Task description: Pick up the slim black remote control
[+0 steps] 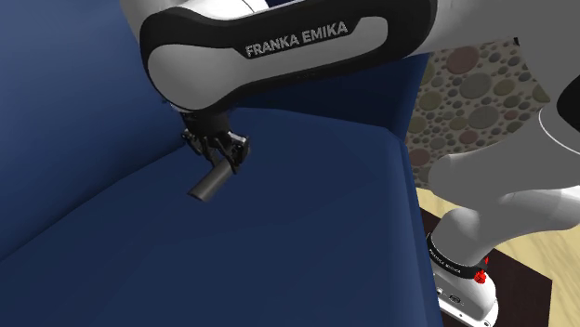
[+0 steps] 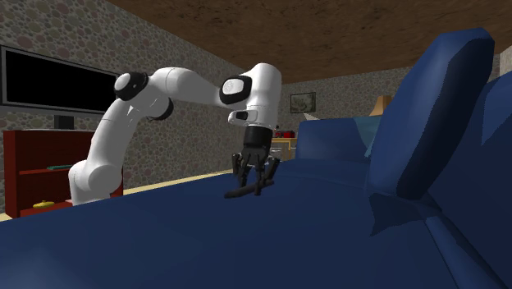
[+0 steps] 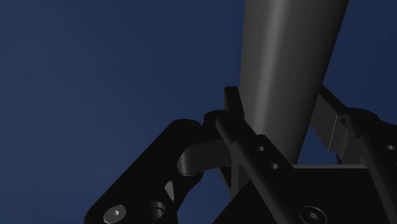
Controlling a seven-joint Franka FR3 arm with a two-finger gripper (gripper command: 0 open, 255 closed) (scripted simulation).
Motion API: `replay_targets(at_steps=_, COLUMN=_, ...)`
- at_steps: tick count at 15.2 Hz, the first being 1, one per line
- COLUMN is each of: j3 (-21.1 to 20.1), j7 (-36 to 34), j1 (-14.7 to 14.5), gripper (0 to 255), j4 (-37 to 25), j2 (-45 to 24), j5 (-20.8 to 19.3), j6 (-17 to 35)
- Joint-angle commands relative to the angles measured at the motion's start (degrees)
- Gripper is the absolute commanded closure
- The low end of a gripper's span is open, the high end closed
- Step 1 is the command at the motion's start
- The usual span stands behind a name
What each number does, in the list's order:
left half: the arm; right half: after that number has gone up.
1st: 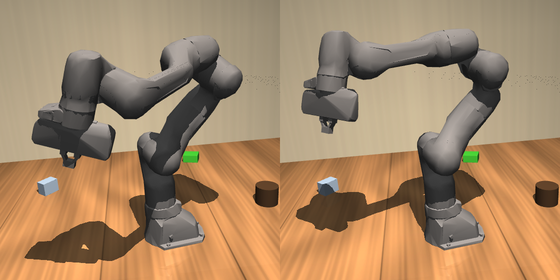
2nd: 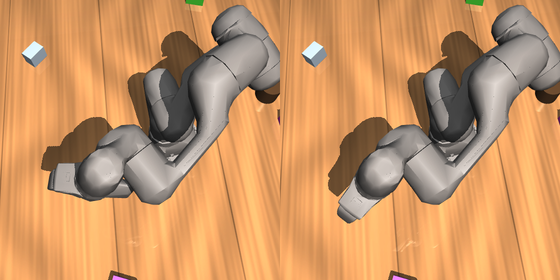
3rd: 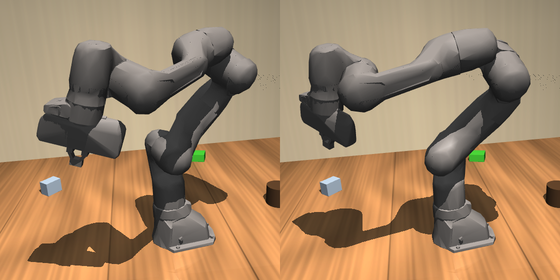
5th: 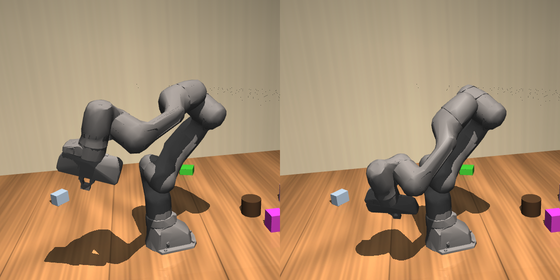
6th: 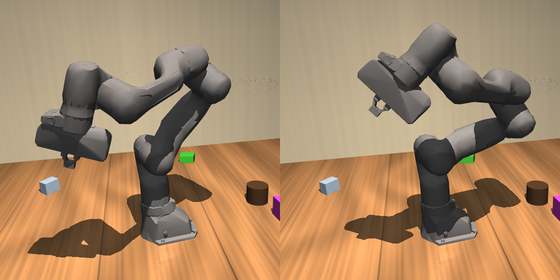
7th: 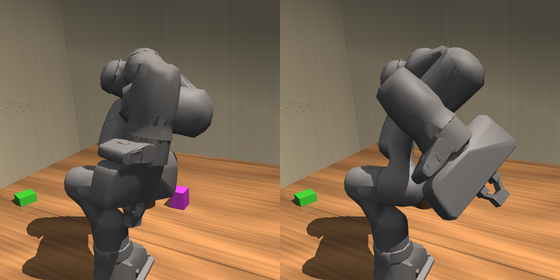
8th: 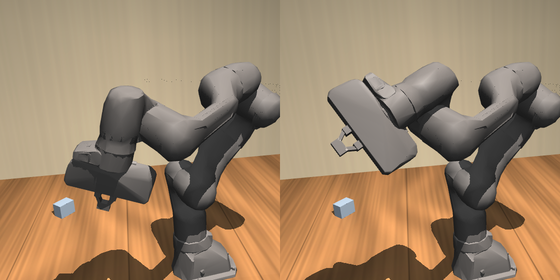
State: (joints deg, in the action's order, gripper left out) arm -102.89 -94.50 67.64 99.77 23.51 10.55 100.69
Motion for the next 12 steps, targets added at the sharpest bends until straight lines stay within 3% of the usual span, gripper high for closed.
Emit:
replay_targets(at_steps=1, j3=0.4, j7=-0.1, j1=-0.1, gripper=255, j4=-1.4, j2=-0.4, j5=-0.4, j6=-1.6)
replay_targets(at_steps=12, j3=0.9, j7=0.3, j1=1.0, gripper=255, j4=-8.3, j2=-1.0, j5=-1.2, j6=-8.4)
